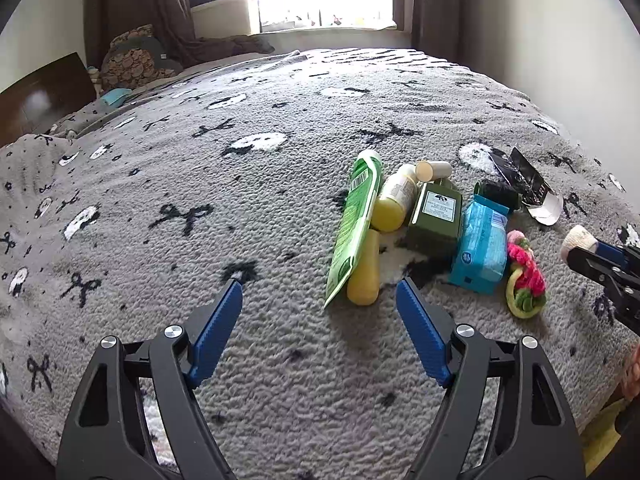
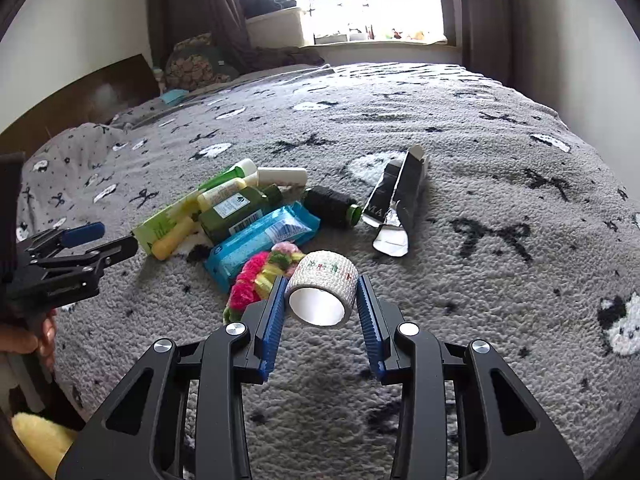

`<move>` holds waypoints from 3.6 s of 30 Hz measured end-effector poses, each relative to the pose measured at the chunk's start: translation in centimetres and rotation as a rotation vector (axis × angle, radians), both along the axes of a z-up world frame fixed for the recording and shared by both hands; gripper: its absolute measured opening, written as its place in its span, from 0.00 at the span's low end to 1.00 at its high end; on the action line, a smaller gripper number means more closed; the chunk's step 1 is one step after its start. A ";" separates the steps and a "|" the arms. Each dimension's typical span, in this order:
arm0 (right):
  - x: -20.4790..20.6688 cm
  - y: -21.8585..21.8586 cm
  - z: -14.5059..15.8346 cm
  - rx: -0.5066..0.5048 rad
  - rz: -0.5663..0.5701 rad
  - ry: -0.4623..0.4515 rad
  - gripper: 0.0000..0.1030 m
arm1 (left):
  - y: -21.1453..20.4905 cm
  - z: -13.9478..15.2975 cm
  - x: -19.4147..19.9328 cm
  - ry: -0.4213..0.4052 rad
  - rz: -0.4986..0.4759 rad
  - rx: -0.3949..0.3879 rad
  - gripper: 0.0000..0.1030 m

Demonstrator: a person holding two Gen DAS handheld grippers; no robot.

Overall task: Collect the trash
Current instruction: 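Grasp the white tape roll with the right tool while the left tool grasps the green tube, then carry the tape roll and green tube down below the bed edge over the bin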

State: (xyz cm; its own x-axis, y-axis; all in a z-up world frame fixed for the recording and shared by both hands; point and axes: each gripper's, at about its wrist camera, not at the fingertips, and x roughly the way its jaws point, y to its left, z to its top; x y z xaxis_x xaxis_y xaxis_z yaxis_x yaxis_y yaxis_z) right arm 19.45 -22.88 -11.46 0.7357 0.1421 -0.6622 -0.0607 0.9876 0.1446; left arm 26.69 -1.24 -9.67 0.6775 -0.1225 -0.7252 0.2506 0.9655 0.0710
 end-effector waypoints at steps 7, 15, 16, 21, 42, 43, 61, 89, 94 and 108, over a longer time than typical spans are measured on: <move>-0.5 -1.8 0.5 0.016 -0.021 -0.004 0.35 | -2.3 -2.0 4.1 0.052 -0.019 0.073 0.59; -0.7 -2.4 0.7 0.023 -0.017 -0.010 0.35 | -3.2 -3.7 7.8 0.106 -0.022 0.062 0.49; -0.7 -2.4 0.7 0.021 -0.015 -0.009 0.35 | -3.4 -3.8 8.0 0.106 -0.030 0.063 0.47; -0.5 -2.2 0.4 0.009 -0.005 0.002 0.35 | -4.3 -3.9 8.3 0.114 -0.071 0.064 0.24; -3.4 -2.9 2.6 -0.012 -0.014 -0.070 0.35 | -0.7 3.8 2.2 -0.037 -0.015 0.020 0.06; -3.7 -3.0 2.8 -0.012 -0.014 -0.076 0.35 | -0.6 4.3 1.7 -0.044 -0.016 0.014 0.06; -11.0 -3.7 6.3 0.008 0.061 -0.200 0.35 | -0.7 11.0 -11.9 -0.226 -0.100 -0.053 0.06; -20.7 3.0 1.3 0.037 0.309 -0.103 0.35 | 1.4 0.3 -28.4 -0.047 -0.140 -0.134 0.06; -21.2 3.4 -1.0 0.052 0.318 -0.037 0.35 | 1.9 -2.5 -29.4 0.044 -0.139 -0.145 0.06; -20.8 4.4 -7.4 0.083 0.319 0.163 0.35 | 1.3 -10.1 -29.6 0.296 -0.173 -0.154 0.06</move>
